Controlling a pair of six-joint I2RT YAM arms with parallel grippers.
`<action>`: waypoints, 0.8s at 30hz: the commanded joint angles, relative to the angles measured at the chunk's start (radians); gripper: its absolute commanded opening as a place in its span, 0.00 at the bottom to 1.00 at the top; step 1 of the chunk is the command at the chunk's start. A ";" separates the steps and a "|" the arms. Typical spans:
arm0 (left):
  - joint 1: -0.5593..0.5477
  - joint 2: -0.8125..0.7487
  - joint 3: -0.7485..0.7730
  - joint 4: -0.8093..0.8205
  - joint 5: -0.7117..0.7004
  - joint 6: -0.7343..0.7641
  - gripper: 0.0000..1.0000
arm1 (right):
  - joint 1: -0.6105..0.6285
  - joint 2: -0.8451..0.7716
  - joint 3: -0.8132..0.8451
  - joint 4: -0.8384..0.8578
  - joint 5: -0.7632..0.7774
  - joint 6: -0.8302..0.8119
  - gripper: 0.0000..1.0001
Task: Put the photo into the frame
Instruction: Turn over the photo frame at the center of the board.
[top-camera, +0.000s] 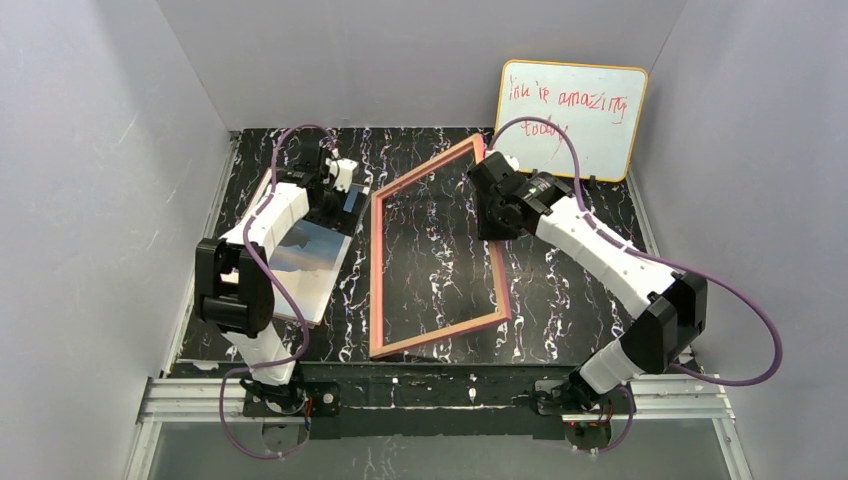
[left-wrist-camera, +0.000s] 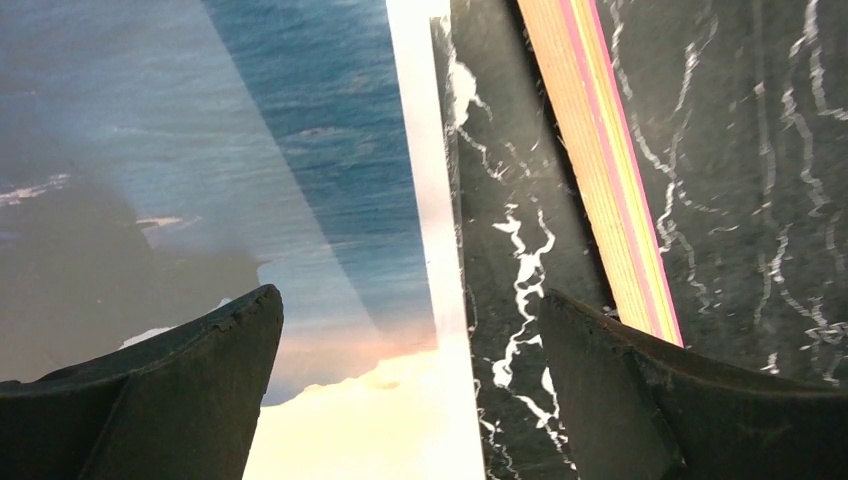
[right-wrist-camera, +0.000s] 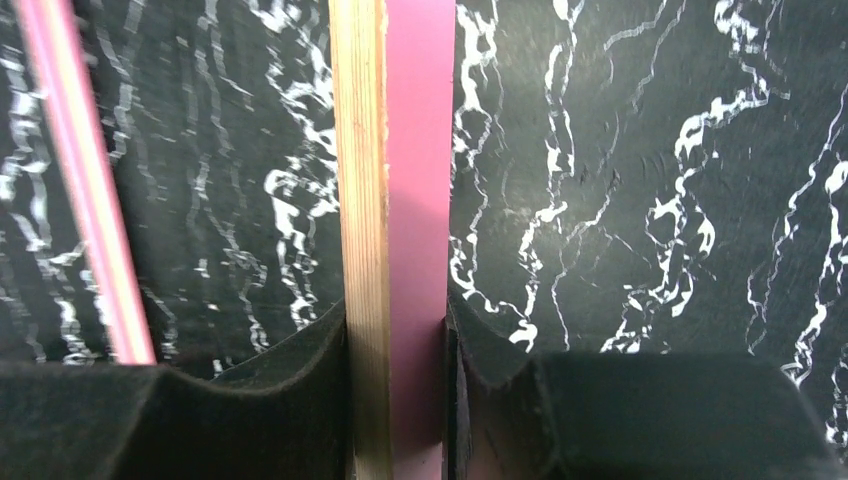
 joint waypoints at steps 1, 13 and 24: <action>0.001 -0.060 -0.061 0.002 -0.034 0.078 0.98 | 0.001 0.013 -0.082 0.022 0.050 -0.020 0.06; 0.001 -0.060 -0.228 0.099 -0.072 0.137 0.98 | -0.032 0.053 -0.202 0.085 0.129 0.004 0.02; -0.051 -0.037 -0.256 0.188 -0.123 0.085 0.98 | -0.100 0.118 -0.367 0.300 0.101 -0.020 0.01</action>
